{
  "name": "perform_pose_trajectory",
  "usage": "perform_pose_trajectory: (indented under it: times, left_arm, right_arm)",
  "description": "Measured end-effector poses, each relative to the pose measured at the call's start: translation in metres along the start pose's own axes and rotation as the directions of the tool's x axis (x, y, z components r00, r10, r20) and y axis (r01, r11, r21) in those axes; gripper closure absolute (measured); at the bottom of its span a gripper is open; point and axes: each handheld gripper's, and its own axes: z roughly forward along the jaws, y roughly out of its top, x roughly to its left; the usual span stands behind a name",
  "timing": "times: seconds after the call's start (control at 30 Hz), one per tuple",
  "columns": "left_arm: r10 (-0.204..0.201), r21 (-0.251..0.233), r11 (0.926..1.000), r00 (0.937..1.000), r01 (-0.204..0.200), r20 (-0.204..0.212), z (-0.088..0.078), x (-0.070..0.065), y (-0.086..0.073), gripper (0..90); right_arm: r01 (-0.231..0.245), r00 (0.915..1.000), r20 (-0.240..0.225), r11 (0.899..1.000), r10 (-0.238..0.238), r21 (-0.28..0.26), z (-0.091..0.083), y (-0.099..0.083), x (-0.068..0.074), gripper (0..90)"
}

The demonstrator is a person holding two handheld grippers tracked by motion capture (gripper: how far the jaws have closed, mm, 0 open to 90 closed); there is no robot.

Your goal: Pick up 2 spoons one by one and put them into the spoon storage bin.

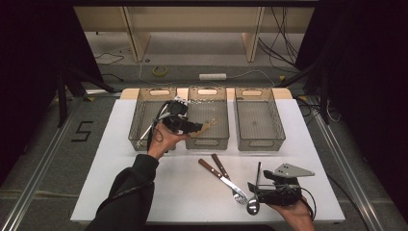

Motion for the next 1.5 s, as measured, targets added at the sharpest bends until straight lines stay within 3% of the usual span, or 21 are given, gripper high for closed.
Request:
perform_pose_trajectory:
  times: [0.13, 0.53, 0.67, 0.77, 0.87, 1.1, 1.23, 1.4, 1.5]
  left_arm:
    - [-0.001, -0.003, 1.0000, 0.9998, 0.001, 0.019, -0.010, 0.004, -0.015, 27.3]
    - [0.012, -0.093, 0.9956, 0.9989, -0.008, 0.046, -0.047, 0.005, -0.050, 23.8]
    - [0.048, -0.093, 0.9947, 0.9985, -0.045, 0.027, -0.058, 0.005, -0.065, 22.1]
    - [0.026, -0.113, 0.9934, 0.9991, -0.022, 0.033, -0.065, 0.007, -0.081, 21.5]
    - [0.018, -0.120, 0.9927, 0.9995, -0.014, 0.028, -0.069, 0.006, -0.096, 20.9]
    - [-0.001, -0.142, 0.9899, 0.9999, 0.003, 0.014, -0.080, 0.002, -0.125, 20.1]
    - [0.010, -0.157, 0.9875, 0.9994, -0.005, 0.033, -0.083, -0.003, -0.133, 19.6]
    - [0.034, -0.174, 0.9843, 0.9986, -0.027, 0.039, -0.086, -0.007, -0.138, 19.0]
    - [0.038, -0.183, 0.9827, 0.9983, -0.029, 0.045, -0.088, -0.007, -0.140, 18.9]
  right_arm:
    - [-0.013, 0.9998, 0.017, 0.999, 0.012, 0.048, 0.003, 0.000, -0.001, 26.2]
    - [-0.038, 0.9965, 0.080, 0.988, 0.026, 0.151, 0.008, 0.001, -0.005, 28.6]
    - [-0.035, 0.9947, 0.101, 0.981, 0.016, 0.190, 0.010, 0.002, -0.005, 31.7]
    - [-0.034, 0.9936, 0.113, 0.976, 0.010, 0.214, 0.011, 0.004, -0.005, 34.6]
    - [-0.008, 0.9923, 0.121, 0.965, -0.024, 0.261, 0.015, 0.005, -0.004, 38.1]
    - [-0.018, 0.9930, 0.117, 0.953, -0.019, 0.304, 0.021, 0.011, -0.002, 44.6]
    - [-0.028, 0.9926, 0.121, 0.948, -0.012, 0.319, 0.026, 0.012, -0.002, 47.4]
    - [-0.036, 0.9917, 0.128, 0.930, -0.011, 0.365, 0.031, 0.012, -0.002, 48.6]
    - [-0.029, 0.9904, 0.136, 0.927, -0.024, 0.375, 0.033, 0.012, -0.002, 50.0]
